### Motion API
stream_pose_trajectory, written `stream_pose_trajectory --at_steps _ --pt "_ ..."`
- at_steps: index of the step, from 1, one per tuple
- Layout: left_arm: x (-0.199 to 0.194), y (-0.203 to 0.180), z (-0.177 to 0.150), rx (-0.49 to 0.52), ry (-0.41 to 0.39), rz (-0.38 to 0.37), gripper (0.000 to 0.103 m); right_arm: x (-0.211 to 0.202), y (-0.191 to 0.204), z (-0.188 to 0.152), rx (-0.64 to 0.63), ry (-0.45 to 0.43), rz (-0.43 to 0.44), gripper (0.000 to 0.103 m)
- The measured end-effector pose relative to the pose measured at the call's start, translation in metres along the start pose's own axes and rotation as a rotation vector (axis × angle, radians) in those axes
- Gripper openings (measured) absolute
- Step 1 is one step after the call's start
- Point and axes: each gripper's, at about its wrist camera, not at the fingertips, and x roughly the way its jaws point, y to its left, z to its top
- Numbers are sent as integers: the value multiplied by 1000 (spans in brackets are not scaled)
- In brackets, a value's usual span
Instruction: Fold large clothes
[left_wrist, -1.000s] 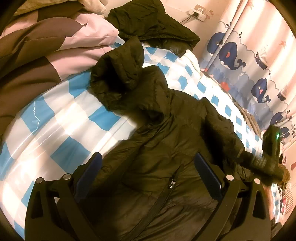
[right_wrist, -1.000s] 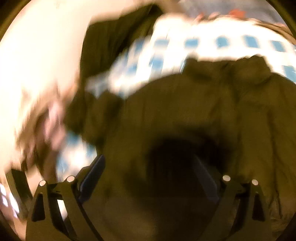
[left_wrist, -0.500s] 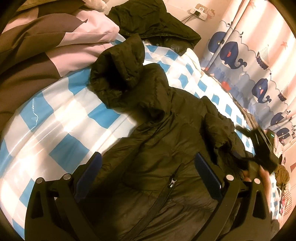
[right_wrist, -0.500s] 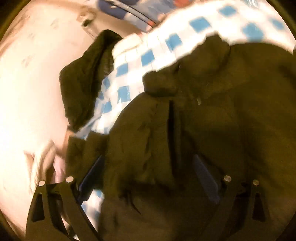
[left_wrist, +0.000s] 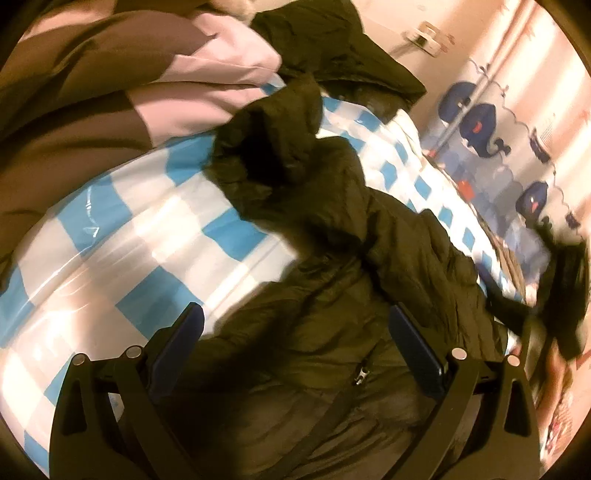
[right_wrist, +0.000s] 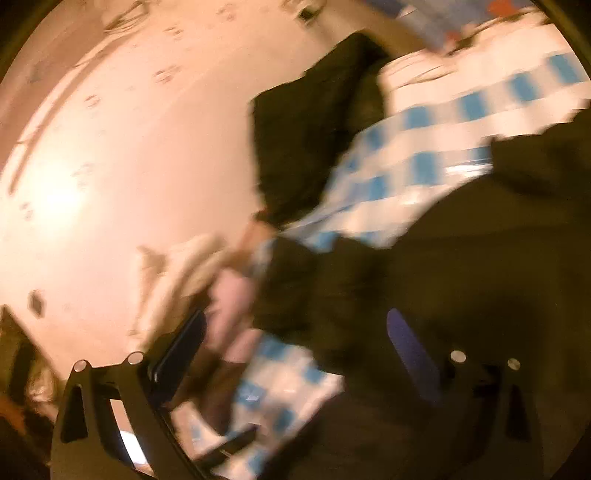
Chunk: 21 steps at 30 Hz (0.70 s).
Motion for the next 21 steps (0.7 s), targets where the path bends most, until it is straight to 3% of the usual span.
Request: stream_pose_trajectory --at_steps 3,4,5,6,7,10,14,16,19,21 --pt "-1 10 4 -42 -6 7 96 -43 -53 -15 87 -74 -189 96" --pt "-1 14 6 -62 -12 14 96 -47 -82 -20 152 -49 -293 96" --pt "-1 18 7 -75 -17 19 96 -46 -103 -25 217 2 -328 96" --pt "0 20 8 -79 -18 24 96 -49 -122 -29 275 38 -290 96" --pt "0 22 10 -76 -19 27 96 -60 -125 -30 287 12 -257 96" --pt "-2 27 18 -49 -44 43 96 -81 -102 -32 236 -37 -183 96" --pt "-9 37 33 -19 -80 28 96 -124 -46 -71 54 -34 -196 96" --pt "-16 38 38 2 -116 24 96 -147 -36 -98 0 -33 -207 96" --pt "-32 19 45 158 -227 80 96 -174 -42 -143 -10 -75 -214 96" --pt "-32 0 50 308 -253 170 96 -180 -58 -162 46 -142 -179 96"
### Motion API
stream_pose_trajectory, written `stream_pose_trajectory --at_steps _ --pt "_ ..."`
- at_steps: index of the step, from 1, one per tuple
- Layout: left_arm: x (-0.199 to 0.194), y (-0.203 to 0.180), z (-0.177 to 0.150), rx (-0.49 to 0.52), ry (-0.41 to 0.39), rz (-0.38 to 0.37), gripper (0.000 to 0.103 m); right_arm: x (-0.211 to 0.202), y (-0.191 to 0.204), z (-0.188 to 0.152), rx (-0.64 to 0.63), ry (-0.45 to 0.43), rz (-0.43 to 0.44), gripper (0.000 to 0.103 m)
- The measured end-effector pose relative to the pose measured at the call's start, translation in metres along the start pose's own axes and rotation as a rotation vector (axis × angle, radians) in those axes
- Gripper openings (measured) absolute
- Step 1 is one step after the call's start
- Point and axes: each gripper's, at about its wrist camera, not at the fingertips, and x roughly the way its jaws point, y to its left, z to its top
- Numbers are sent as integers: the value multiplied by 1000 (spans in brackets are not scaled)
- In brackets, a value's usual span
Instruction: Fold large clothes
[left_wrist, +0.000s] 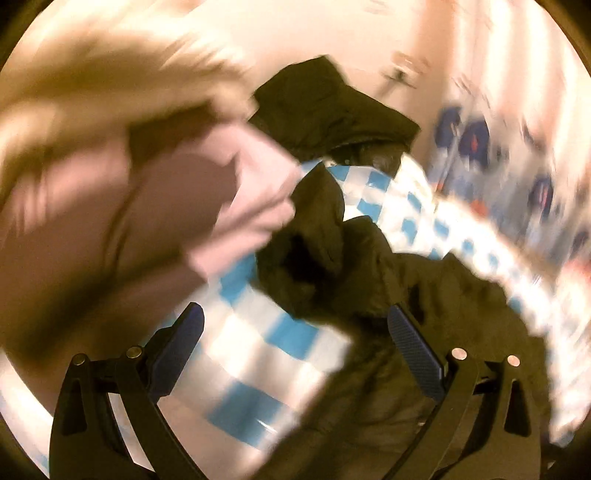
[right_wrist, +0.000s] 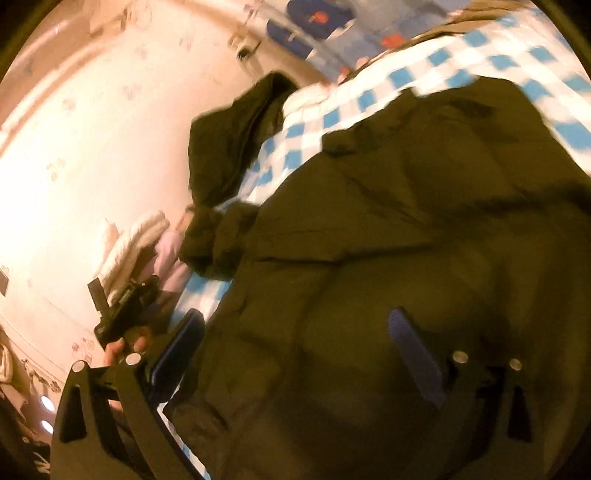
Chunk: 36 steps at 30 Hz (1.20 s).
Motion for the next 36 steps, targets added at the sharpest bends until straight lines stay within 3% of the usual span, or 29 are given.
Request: stream_pose_trajectory --at_steps 3,4,8,11,15,17,19,22,26,27,28,29,31,33,36 --pt "4 -41 11 419 -72 197 96 -3 -36 3 208 2 57 96" --pt "9 -58 9 618 -94 270 96 -6 -39 7 225 -19 78 96" --pt "29 -95 -13 1205 -193 458 96 -7 -37 10 223 -30 81 96" --pt "48 -111 -27 1485 -239 528 96 -4 -38 9 230 -26 74 96" --pt "74 -118 -52 1718 -177 494 96 -6 -40 9 242 -30 78 96" --pt "94 -116 -68 1853 -154 521 96 -7 -42 8 255 -33 88 96" --pt "110 -116 -67 1886 -151 556 96 -9 -43 8 266 -36 97 96" --pt "128 -119 -52 1845 -123 560 96 -7 -45 7 276 -36 99 96" --pt "153 -119 -43 1828 -52 536 96 -6 -45 6 274 -28 89 96" --pt "157 -119 -42 1825 -33 518 91 -5 -45 6 271 -27 85 96" --pt "164 -117 -39 1795 26 483 68 -5 -45 6 270 -26 84 96" --pt "166 -117 -34 1747 76 460 51 -5 -44 6 265 -25 77 96" --pt "168 -119 -19 1623 112 428 12 -8 -33 8 213 -30 35 96" --pt "162 -122 -3 1501 133 370 4 -11 -20 11 142 -46 -5 96" --pt "143 -120 37 1213 151 227 2 -21 1 22 23 -108 -78 96"
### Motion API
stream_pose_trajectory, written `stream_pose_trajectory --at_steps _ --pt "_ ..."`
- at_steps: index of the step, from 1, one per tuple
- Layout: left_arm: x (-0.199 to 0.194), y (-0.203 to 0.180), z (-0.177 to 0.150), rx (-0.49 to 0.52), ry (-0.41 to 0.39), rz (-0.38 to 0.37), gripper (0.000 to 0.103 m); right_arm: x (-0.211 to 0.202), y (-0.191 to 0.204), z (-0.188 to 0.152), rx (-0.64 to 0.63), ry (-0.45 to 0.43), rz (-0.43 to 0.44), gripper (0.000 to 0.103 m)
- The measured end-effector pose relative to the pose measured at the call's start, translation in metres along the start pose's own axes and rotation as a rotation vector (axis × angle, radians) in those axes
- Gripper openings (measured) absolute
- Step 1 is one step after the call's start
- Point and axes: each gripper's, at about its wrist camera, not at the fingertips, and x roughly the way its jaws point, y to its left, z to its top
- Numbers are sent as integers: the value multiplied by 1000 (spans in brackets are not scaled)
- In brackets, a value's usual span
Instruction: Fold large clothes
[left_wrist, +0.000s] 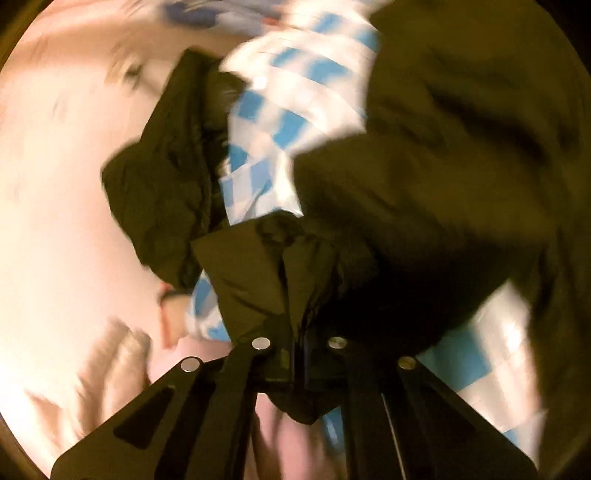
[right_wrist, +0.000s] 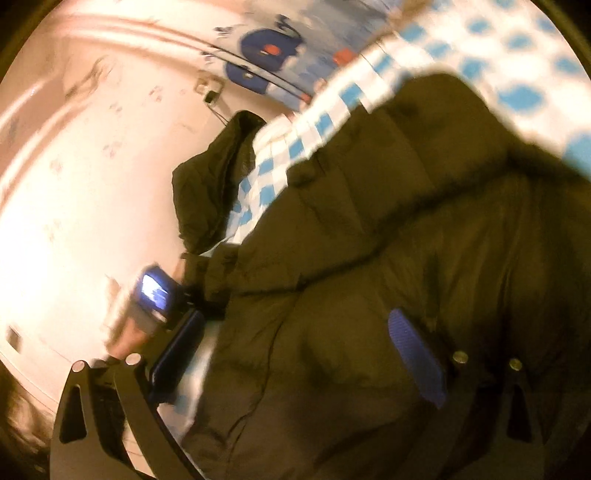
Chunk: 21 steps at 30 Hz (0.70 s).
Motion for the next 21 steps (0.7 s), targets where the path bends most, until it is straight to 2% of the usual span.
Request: stream_pose_trajectory --at_steps 2,4,6,10,15,18,21 --pt "-11 23 0 -133 -33 -54 1 -7 4 8 -24 -41 -22 96" --pt "-29 47 3 -260 -86 -121 1 -14 -5 12 15 -70 -20 96" --pt "-45 63 3 -342 -130 -163 1 -18 -19 13 84 -82 -5 96" --pt "-85 91 10 -506 -260 -317 1 -24 -38 13 172 -98 1 96" --pt "-129 102 47 -600 -405 -496 1 -32 -37 19 190 -112 -5 96" --pt "-167 91 80 -634 -506 -611 1 -40 -39 23 219 -130 0 96" --pt "-203 62 124 -633 -605 -756 1 -53 -48 27 275 -164 30 96"
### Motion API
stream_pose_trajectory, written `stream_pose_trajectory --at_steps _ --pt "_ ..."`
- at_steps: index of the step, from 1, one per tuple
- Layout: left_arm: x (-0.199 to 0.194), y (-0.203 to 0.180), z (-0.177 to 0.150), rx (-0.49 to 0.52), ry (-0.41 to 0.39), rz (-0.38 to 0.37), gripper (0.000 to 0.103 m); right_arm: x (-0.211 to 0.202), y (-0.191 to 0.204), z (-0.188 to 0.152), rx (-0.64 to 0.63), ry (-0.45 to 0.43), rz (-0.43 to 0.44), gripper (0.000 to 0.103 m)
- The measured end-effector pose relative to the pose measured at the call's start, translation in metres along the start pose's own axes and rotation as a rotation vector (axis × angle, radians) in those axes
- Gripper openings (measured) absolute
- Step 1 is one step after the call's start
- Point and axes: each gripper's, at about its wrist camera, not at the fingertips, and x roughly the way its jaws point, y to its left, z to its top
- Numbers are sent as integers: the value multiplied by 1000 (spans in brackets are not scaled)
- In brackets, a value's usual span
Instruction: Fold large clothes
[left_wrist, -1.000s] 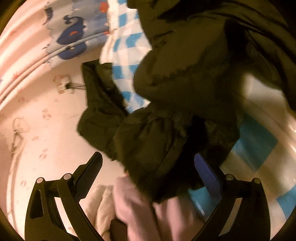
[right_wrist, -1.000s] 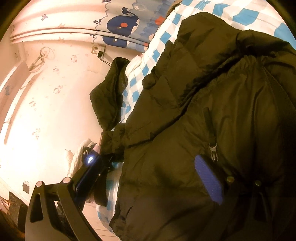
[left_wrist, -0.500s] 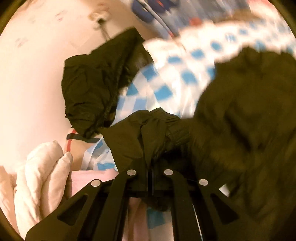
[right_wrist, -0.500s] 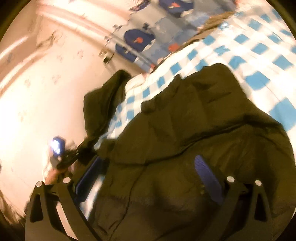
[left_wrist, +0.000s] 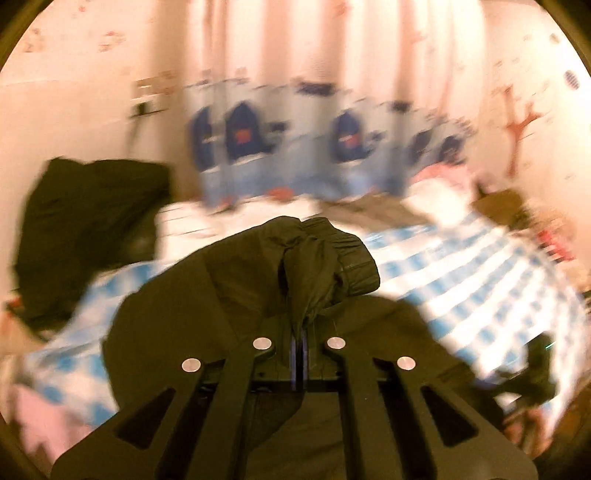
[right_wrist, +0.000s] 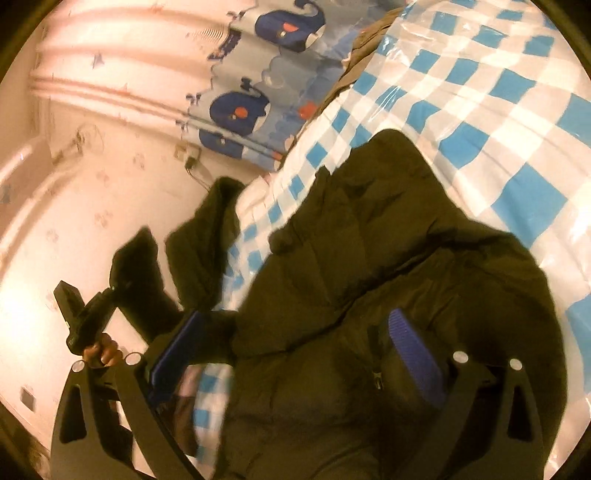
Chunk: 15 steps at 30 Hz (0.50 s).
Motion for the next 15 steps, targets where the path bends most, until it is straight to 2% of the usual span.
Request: stream_pose_trajectory --at_steps 3,6,9,12,15 --pt "27 -56 0 -6 -4 -125 1 -14 -10 9 73 -34 36 96" --pt "64 -93 -12 -23 20 -207 1 -20 -24 14 156 -41 65 96" --pt "120 -130 -45 -72 92 -279 1 -24 -40 16 243 -47 89 96" --pt "167 -147 -76 -103 157 -312 1 -25 -51 17 304 -48 110 96" --pt "214 -173 -116 -87 249 -298 1 -27 -51 17 313 -50 115 96"
